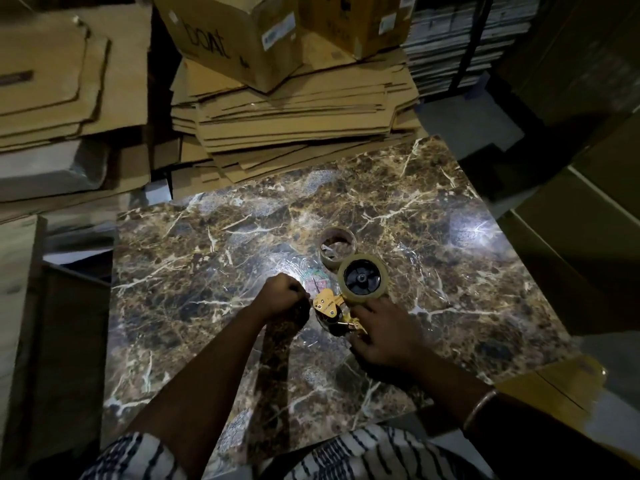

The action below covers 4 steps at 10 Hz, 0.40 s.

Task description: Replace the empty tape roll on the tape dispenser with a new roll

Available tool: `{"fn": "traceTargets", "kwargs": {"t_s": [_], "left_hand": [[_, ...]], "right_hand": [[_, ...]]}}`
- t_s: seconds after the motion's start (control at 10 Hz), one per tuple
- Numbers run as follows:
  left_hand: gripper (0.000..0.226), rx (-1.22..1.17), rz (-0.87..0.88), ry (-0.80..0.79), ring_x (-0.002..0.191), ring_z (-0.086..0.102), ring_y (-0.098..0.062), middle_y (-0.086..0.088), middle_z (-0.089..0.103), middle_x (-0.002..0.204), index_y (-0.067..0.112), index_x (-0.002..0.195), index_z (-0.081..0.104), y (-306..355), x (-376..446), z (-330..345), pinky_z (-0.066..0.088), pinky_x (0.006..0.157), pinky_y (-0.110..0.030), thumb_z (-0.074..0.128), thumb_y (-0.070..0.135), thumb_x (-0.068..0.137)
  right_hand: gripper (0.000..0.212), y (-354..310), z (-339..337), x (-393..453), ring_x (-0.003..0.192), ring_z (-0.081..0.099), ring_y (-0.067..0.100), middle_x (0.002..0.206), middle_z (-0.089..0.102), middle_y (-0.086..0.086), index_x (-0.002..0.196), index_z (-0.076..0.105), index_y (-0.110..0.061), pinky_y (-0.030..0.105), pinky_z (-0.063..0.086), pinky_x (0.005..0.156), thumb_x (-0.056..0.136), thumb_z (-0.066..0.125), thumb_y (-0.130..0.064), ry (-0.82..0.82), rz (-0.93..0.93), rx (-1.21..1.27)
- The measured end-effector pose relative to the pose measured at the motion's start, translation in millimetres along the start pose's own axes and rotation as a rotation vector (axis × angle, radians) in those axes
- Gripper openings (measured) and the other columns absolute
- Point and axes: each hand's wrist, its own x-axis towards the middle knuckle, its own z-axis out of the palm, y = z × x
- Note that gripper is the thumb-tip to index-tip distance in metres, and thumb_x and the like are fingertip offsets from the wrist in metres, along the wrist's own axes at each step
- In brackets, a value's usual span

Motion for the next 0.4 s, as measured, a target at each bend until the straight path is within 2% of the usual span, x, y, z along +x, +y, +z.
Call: {"fn": "traceTargets", "kwargs": {"t_s": [0.1, 0.2, 0.3, 0.4], "left_hand": [[0.015, 0.039, -0.037, 0.027, 0.087, 0.066, -0.019, -0.010, 0.078, 0.095, 0.008, 0.090, 0.080, 2.3, -8.4, -6.5, 0.037, 0.071, -0.021, 0.070, 0.019, 0.086], [0.015, 0.045, -0.063, 0.069, 0.086, 0.066, -0.023, -0.014, 0.076, 0.093, 0.007, 0.083, 0.078, 5.2, -19.5, -13.2, 0.037, 0.069, -0.023, 0.066, 0.015, 0.085], [0.017, 0.055, -0.068, 0.131, 0.093, 0.070, -0.025, -0.013, 0.077, 0.096, 0.008, 0.086, 0.078, 13.6, -30.2, -20.7, 0.044, 0.074, -0.025, 0.065, 0.018, 0.086], [0.019, 0.060, -0.085, 0.233, 0.094, 0.071, -0.027, -0.011, 0.078, 0.095, 0.012, 0.087, 0.077, 21.0, -38.7, -28.6, 0.051, 0.079, -0.029, 0.060, 0.021, 0.086]], "right_hand": [[0.032, -2.5, -16.4, 9.2, 0.074, 0.064, 0.025, 0.079, 0.066, -0.001, 0.092, 0.070, -0.024, 0.032, 0.038, 0.065, 0.084, 0.054, -0.050, 0.103, 0.047, 0.061], [0.025, -4.1, -26.8, 21.0, 0.065, 0.063, 0.029, 0.072, 0.064, 0.004, 0.078, 0.065, -0.017, 0.030, 0.038, 0.057, 0.088, 0.057, -0.038, 0.131, 0.059, 0.061], [0.028, -9.5, -42.8, 38.3, 0.081, 0.066, 0.032, 0.091, 0.069, 0.008, 0.092, 0.068, -0.015, 0.037, 0.051, 0.063, 0.089, 0.052, -0.037, 0.086, 0.062, 0.076], [0.026, -17.0, -58.9, 54.9, 0.093, 0.066, 0.032, 0.100, 0.068, 0.009, 0.093, 0.067, -0.014, 0.038, 0.051, 0.071, 0.089, 0.050, -0.033, 0.001, 0.058, 0.049]]}}
